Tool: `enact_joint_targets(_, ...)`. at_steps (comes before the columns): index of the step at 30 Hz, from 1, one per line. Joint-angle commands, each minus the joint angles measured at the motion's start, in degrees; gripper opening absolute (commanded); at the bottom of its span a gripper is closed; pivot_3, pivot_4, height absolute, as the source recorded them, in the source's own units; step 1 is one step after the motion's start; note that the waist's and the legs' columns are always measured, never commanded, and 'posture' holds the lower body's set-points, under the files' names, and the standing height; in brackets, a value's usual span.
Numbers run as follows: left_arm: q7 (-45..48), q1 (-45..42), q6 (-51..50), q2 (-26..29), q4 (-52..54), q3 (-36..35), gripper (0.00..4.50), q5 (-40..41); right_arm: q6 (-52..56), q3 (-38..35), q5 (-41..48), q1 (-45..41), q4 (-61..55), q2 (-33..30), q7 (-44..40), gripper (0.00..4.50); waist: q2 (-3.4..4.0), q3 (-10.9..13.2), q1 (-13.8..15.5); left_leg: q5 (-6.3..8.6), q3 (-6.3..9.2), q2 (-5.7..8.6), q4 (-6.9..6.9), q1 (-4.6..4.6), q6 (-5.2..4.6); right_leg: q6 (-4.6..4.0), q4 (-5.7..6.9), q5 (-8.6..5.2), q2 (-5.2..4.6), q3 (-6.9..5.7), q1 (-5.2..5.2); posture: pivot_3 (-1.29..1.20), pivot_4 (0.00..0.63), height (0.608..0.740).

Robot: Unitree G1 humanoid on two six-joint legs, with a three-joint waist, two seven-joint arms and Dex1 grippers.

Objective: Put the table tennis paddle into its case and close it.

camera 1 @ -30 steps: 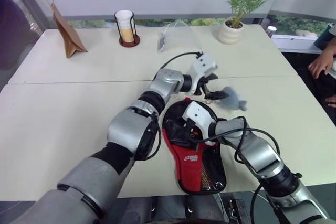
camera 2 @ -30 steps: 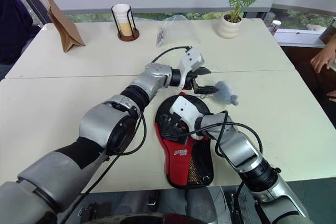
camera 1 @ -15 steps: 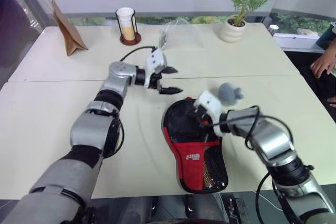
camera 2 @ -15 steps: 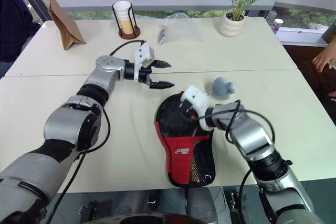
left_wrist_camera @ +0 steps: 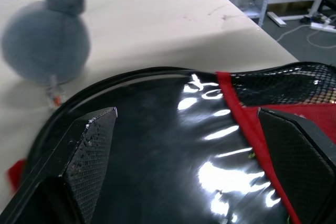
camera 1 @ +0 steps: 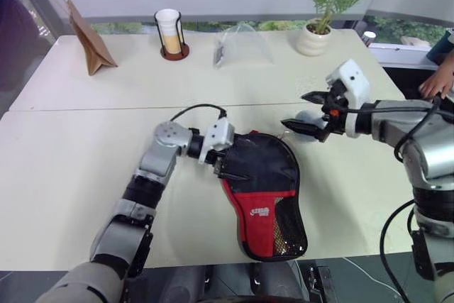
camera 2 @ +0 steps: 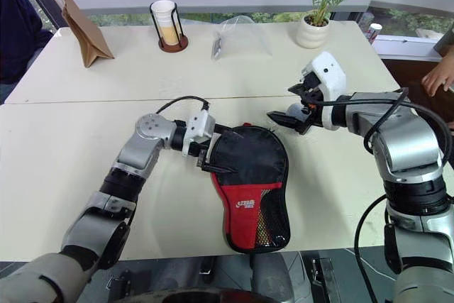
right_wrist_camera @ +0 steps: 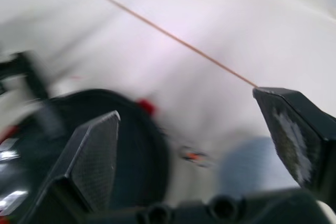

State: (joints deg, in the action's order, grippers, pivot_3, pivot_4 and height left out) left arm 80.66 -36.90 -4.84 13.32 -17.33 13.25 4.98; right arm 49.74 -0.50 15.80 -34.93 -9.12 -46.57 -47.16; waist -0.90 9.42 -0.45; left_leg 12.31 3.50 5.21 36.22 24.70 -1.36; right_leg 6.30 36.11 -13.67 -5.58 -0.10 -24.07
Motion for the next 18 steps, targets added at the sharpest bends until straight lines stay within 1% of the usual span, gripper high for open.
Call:
enact_joint_targets(1, -2.30, 0.77, 0.83, 0.16, 0.76, 2.31, 4.42, -0.26, -4.47, 1.18, -2.73, -1.11, 7.48, -0.83, 0.15, 4.50, 0.00, 0.00, 0.00, 0.00, -0.01, 0.00, 0.00, -0.01, 0.00, 0.00, 0.00, 0.00, 0.00, 0.00, 0.00, 0.00, 0.150, 0.734)
enact_joint_targets(8, -6.75, 1.07, 0.22, -0.92, -4.64, 5.43, 4.42, -1.71, -10.33, 4.56, -5.30, -5.06, 23.51, 3.31, -0.84, 4.50, 0.09, 0.02, -0.21, -0.02, -0.05, 0.00, -0.01, -0.03, 0.01, 0.00, 0.02, 0.00, 0.02, 0.01, -0.01, 0.00, 0.150, 0.734)
enact_joint_targets(13, -8.46, 0.46, 0.72, -1.09, -7.85, 6.19, 4.42, -2.22, -13.19, 5.67, -6.94, -7.40, 30.29, 5.35, -1.46, 4.50, 0.11, 0.01, -0.06, -0.02, -0.05, 0.00, -0.01, -0.05, 0.02, 0.00, 0.02, 0.00, 0.03, -0.01, 0.01, 0.00, 0.150, 0.734)
enact_joint_targets(16, -8.99, 0.21, 0.82, -1.17, -8.79, 6.41, 4.42, -2.24, -13.62, 5.94, -7.38, -8.18, 32.47, 5.89, -1.88, 4.50, 0.12, 0.00, -0.07, -0.02, -0.05, 0.01, 0.02, -0.08, 0.02, 0.00, 0.02, 0.01, 0.02, -0.01, 0.05, 0.00, 0.150, 0.734)
enact_joint_targets(17, -9.07, 0.17, 0.88, -1.18, -8.96, 6.49, 4.49, -2.23, -13.73, 5.95, -7.44, -8.36, 32.93, 6.02, -2.01, 3.90, 0.12, 0.00, -0.09, -0.02, -0.05, 0.01, 0.01, -0.14, 0.03, 0.00, 0.02, 0.01, 0.02, -0.01, 0.10, 0.00, 0.150, 0.734)
enact_joint_targets(18, -9.25, 0.15, 0.78, -1.26, -9.08, 6.53, 4.49, -2.22, -13.72, 5.81, -7.43, -8.50, 33.30, 6.11, -2.10, 3.66, 0.13, 0.00, -0.10, -0.02, -0.06, 0.01, 0.00, -0.17, 0.03, 0.00, 0.02, 0.01, 0.02, -0.01, 0.11, 0.00, 0.150, 0.734)
